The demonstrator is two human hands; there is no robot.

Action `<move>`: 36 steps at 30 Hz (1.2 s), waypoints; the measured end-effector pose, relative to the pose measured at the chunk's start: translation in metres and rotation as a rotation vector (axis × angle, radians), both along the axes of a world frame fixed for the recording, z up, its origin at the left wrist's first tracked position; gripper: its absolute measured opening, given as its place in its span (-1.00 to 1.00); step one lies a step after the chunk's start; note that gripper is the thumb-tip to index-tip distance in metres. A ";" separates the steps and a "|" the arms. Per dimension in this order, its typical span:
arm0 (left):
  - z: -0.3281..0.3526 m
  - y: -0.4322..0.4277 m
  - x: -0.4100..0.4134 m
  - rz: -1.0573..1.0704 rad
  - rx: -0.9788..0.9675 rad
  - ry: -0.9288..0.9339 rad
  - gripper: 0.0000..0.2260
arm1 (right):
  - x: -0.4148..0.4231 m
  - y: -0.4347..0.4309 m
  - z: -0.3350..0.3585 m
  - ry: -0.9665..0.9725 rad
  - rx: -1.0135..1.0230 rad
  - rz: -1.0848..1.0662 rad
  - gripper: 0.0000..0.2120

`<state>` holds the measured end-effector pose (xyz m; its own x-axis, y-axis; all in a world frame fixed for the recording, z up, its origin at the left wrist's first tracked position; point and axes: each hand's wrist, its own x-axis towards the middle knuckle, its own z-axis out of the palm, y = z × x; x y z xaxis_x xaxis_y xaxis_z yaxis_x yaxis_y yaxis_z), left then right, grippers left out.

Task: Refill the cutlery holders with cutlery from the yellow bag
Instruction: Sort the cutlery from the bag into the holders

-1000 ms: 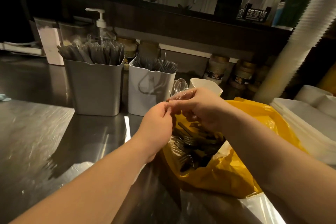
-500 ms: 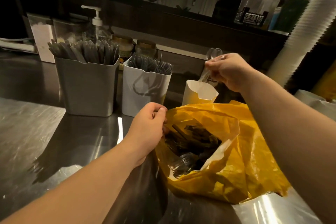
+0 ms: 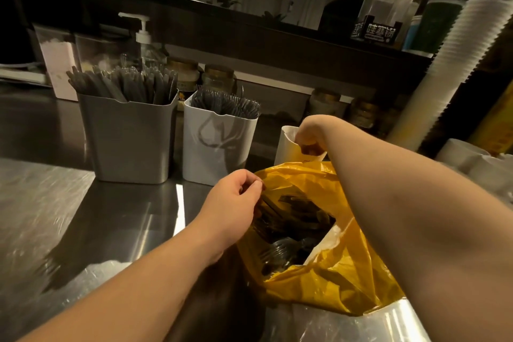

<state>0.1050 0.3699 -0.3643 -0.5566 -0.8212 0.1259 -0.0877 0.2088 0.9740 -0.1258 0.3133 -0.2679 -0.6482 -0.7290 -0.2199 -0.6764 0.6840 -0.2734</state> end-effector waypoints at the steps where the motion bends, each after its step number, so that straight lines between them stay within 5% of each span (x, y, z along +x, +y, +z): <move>1: 0.001 -0.001 0.000 -0.007 -0.017 -0.015 -0.85 | 0.000 -0.001 0.001 0.007 0.019 -0.002 -0.55; 5: 0.003 -0.003 0.001 -0.066 -0.045 -0.071 -0.90 | 0.005 0.000 0.010 0.007 0.010 0.035 -0.55; 10: 0.004 -0.003 0.006 -0.139 -0.141 -0.177 -0.79 | 0.027 0.043 0.025 0.392 -0.318 0.169 -0.67; 13: 0.003 -0.002 0.006 -0.259 -0.248 -0.277 -0.72 | 0.056 0.111 0.018 0.067 -0.611 0.369 -0.88; 15: 0.003 0.002 0.007 -0.359 -0.364 -0.366 -0.71 | 0.076 0.150 0.000 -0.076 -0.509 0.478 -0.94; 18: -0.001 0.003 0.008 -0.434 -0.514 -0.404 -0.74 | 0.082 0.166 -0.040 0.162 -0.257 0.498 -0.87; 27: -0.003 -0.004 0.012 -0.275 -0.681 -0.384 -0.73 | 0.089 0.164 -0.047 0.361 0.222 0.545 -0.23; 33: -0.005 -0.009 0.007 -0.080 -0.589 -0.182 -0.87 | 0.093 0.133 -0.051 0.072 0.194 0.582 -0.47; 36: -0.003 -0.012 0.009 0.042 -0.545 -0.091 -0.82 | 0.087 0.138 -0.053 0.061 0.225 0.591 -0.39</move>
<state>0.1140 0.3577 -0.3676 -0.5535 -0.6722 0.4917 -0.1854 0.6750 0.7141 -0.0385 0.4511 -0.3209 -0.1667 -0.9078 -0.3848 -0.9672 0.2264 -0.1152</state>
